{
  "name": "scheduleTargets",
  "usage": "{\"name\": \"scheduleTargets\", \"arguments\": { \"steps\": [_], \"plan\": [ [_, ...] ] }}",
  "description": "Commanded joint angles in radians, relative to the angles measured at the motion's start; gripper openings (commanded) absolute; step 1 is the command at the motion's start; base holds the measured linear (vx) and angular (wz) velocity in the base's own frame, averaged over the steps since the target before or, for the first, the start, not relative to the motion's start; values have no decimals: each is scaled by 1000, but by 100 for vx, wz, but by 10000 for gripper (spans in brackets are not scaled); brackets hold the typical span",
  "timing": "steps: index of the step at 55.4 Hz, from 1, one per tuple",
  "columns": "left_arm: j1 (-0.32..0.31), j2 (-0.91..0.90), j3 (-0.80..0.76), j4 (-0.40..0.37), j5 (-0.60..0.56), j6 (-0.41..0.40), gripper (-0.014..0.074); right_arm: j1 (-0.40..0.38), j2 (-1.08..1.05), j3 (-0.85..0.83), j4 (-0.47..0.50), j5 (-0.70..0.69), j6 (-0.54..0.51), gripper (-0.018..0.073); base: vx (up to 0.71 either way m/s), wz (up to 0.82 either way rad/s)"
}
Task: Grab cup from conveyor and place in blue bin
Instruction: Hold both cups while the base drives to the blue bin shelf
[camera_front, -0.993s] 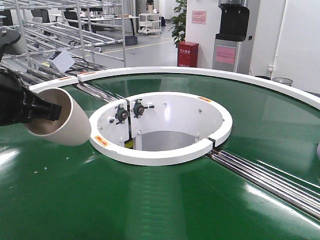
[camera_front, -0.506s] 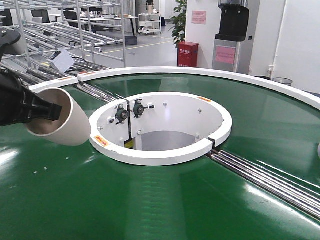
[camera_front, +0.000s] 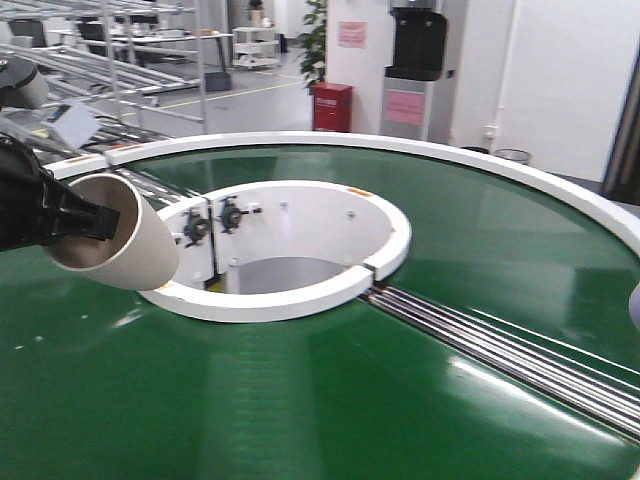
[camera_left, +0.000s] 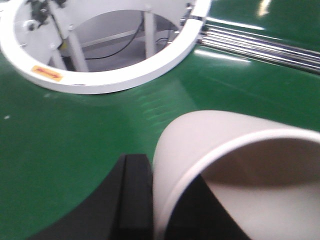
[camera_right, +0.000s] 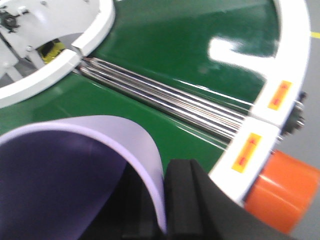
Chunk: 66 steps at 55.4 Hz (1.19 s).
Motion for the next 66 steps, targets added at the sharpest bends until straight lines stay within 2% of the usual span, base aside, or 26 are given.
{"name": "scheduleTargets", "arguments": {
  "steps": [1,66],
  "plan": [
    [-4,-33,-34,-18,-77,-7,-6,-5,5,-31,13,-78,-7,-9,-15,-42],
    [-4,-33,-34,-18,-77,-7,-6,-5,24,-31,13,-59,-7,-9,-14,-48]
  ]
}}
